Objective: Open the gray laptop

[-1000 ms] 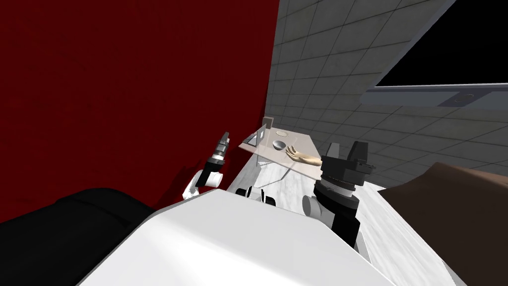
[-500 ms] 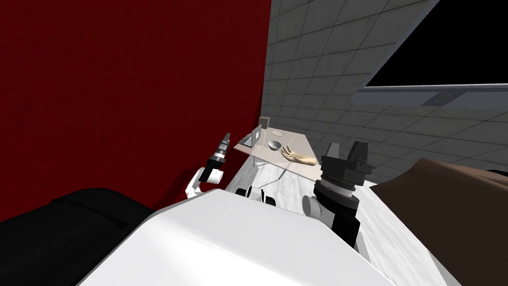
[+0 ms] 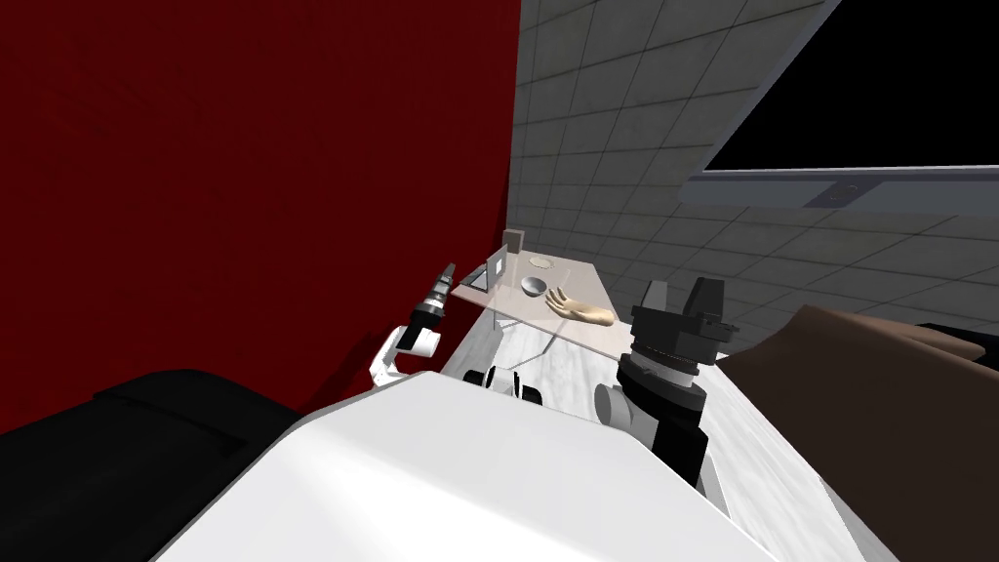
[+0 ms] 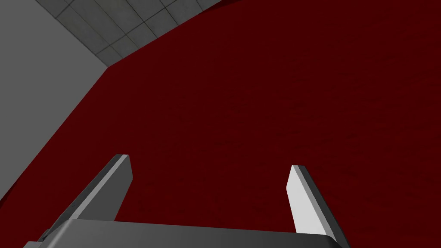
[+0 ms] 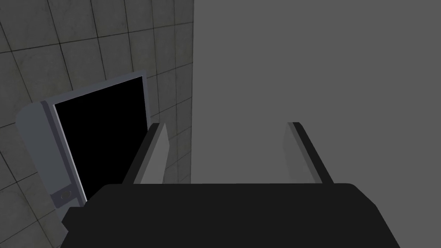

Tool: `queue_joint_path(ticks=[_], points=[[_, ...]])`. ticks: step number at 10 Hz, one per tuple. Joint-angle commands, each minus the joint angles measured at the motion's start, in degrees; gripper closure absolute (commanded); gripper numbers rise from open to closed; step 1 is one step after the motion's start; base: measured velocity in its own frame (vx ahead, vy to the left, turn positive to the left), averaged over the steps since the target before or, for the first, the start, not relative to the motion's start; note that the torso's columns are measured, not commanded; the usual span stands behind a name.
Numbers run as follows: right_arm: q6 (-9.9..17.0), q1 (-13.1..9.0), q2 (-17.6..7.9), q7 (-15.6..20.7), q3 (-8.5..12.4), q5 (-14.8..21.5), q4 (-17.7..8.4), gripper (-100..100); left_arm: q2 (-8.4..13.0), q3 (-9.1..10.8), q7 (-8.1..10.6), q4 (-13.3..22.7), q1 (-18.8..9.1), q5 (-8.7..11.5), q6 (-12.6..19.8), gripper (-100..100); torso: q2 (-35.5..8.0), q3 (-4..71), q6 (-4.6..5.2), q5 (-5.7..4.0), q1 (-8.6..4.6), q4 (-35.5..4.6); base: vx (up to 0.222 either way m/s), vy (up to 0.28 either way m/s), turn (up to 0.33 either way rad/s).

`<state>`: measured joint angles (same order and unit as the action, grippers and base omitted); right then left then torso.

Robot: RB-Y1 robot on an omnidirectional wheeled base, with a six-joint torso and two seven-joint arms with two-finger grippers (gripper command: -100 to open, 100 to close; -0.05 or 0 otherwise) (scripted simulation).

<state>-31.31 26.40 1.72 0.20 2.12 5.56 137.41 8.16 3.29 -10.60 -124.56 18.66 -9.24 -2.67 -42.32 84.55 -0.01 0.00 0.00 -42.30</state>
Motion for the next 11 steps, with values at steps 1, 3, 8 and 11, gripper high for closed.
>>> queue_joint_path(ticks=[1,3,8,11], points=[[0.0,0.0,0.0,0.0,0.0,0.0,0.0,0,0.9,0.77,-0.3,1.33,-1.48,-0.81,2.93,-100,0.05,0.03,0.0,0.0,-0.02,0.01,0.057,-0.055,-0.064],[0.0,0.0,0.0,0.0,0.0,0.0,0.0,0,1.72,1.29,-0.63,2.34,-2.57,-1.56,5.26,-100,0.04,0.03,0.01,0.01,0.01,0.01,0.059,-0.047,-0.067],[0.0,0.01,0.0,0.0,0.0,0.0,0.0,0,4.51,2.77,-1.58,5.35,-5.76,-3.72,11.96,-100,0.07,0.05,0.0,0.0,0.0,0.02,0.078,-0.064,-0.084],[0.0,0.0,0.0,0.0,0.0,0.0,0.0,0,5.82,3.7,-2.17,7.3,-7.77,-5.07,16.17,-100,-0.02,-0.01,0.0,0.01,0.02,0.0,0.076,-0.066,-0.087]])
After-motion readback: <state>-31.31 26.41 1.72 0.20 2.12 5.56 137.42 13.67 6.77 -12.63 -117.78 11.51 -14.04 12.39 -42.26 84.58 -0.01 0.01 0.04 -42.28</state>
